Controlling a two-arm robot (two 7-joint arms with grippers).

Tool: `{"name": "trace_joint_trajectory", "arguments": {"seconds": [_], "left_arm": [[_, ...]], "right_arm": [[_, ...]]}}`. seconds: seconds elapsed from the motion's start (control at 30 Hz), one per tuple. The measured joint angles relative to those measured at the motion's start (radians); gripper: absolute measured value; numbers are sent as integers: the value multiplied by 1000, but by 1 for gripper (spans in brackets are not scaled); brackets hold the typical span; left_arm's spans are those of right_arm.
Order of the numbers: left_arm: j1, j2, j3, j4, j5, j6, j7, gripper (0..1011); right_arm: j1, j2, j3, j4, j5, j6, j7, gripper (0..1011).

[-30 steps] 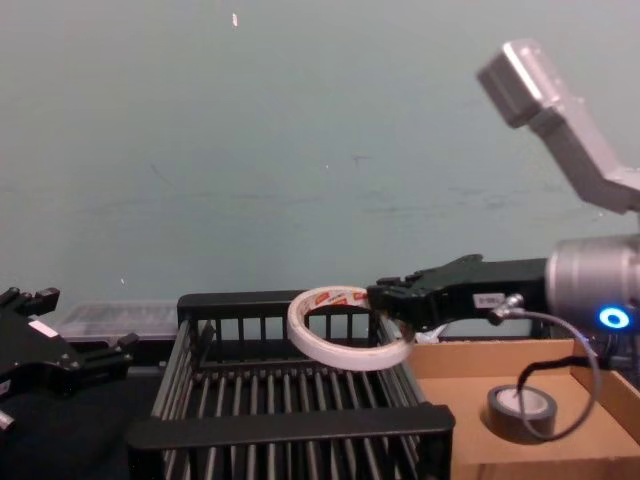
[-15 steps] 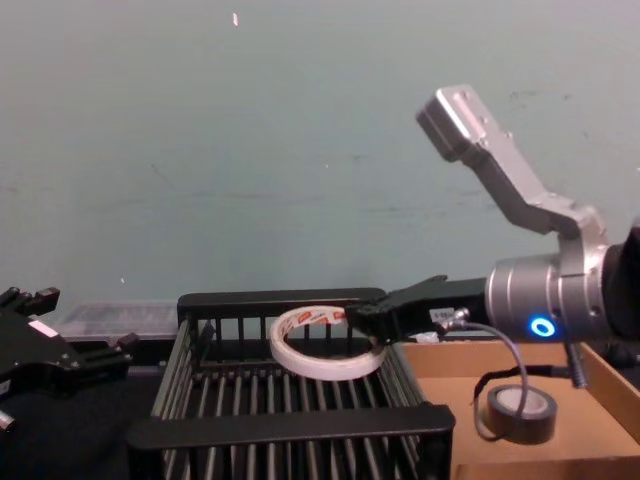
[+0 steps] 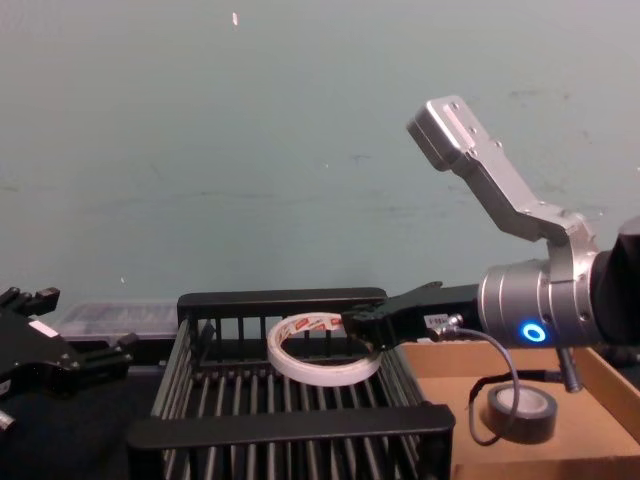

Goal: Pick up the white tape and place it into the black box , Pick up the silver tape and place it into the brown box.

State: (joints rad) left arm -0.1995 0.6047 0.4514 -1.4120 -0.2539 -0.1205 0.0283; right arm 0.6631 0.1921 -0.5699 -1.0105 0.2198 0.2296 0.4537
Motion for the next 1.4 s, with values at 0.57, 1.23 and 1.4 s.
{"name": "trace_joint_trajectory", "arguments": {"seconds": [0.57,1.23,1.4], "left_arm": [[0,0,0,0,0,0,0,1001],[0,0,0,0,0,0,0,1001],[0,0,0,0,0,0,0,1001]], "right_arm": [[-3,3,-1,-6,4,0,2,537],[-4,4,-1,-8,5,0,2,1002],[-4,4,-1,-8,5,0,2,1002]]}}
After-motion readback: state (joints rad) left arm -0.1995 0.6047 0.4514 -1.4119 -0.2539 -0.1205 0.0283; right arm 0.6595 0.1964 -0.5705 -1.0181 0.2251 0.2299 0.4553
